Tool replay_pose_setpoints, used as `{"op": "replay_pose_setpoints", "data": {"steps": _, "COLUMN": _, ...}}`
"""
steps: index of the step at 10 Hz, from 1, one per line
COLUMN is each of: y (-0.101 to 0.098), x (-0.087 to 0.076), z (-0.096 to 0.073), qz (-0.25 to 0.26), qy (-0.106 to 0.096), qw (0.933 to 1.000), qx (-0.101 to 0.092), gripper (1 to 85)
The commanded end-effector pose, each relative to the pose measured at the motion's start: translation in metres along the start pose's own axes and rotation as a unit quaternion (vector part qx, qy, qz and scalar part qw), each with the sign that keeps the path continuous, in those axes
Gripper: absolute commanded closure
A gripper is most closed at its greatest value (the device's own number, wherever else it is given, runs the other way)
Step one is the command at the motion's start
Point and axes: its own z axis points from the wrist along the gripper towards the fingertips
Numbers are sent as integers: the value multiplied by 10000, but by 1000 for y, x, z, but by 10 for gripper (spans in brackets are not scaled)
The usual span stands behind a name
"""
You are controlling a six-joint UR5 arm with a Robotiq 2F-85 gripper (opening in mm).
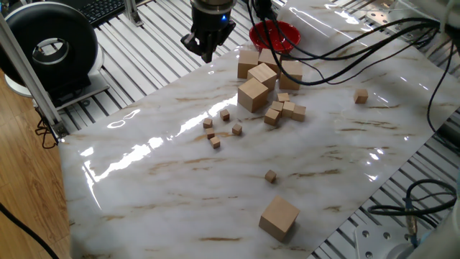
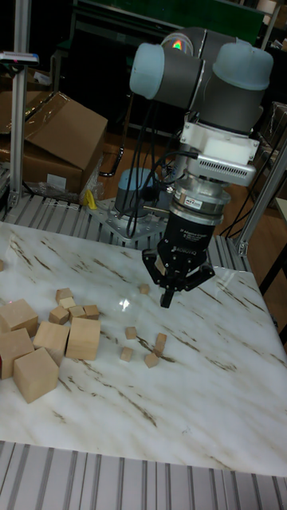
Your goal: Stack the blocks in a vertical line of five
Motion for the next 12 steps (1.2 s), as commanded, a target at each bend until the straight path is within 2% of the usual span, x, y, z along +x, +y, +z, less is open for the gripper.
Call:
{"op": "replay_pose_setpoints", "data": {"steps": 1, "y": -15, "x": -13, "z": -21, "qz": -105, "qy": -199, "qw": 9997, "qx": 23, "gripper": 847}}
{"op": "replay_pose_setpoints", "data": {"steps": 2, "y": -21, "x": -16, "z": -31, "qz": -131, "qy": -174, "qw": 9998, "qx": -28, "gripper": 847}}
{"op": "replay_pose_setpoints", "data": {"steps": 3, "y": -30, "x": -13, "z": -45, "qz": -281, "qy": -111, "qw": 9995, "qx": -39, "gripper": 847}}
{"op": "replay_pose_setpoints", "data": {"steps": 5, "y": -41, "x": 2, "z": -59, "qz": -623, "qy": 127, "qw": 9979, "qx": -83, "gripper": 847}}
{"op": "replay_pose_setpoints", "data": {"steps": 6, "y": -36, "x": 3, "z": -57, "qz": -775, "qy": 163, "qw": 9967, "qx": -169, "gripper": 847}}
{"op": "replay_pose_setpoints", "data": {"steps": 7, "y": -20, "x": -1, "z": -50, "qz": -921, "qy": 121, "qw": 9950, "qx": -358, "gripper": 847}}
{"op": "replay_pose_setpoints", "data": {"steps": 8, "y": -12, "x": -1, "z": -48, "qz": -983, "qy": 163, "qw": 9942, "qx": -399, "gripper": 847}}
{"op": "replay_pose_setpoints", "data": {"steps": 9, "y": -9, "x": -2, "z": -51, "qz": -1016, "qy": 213, "qw": 9941, "qx": -320, "gripper": 847}}
{"op": "replay_pose_setpoints", "data": {"steps": 11, "y": -19, "x": -3, "z": -54, "qz": -1220, "qy": 252, "qw": 9922, "qx": 29, "gripper": 847}}
{"op": "replay_pose_setpoints", "data": {"steps": 12, "y": -19, "x": -3, "z": -53, "qz": -1209, "qy": 258, "qw": 9923, "qx": 14, "gripper": 847}}
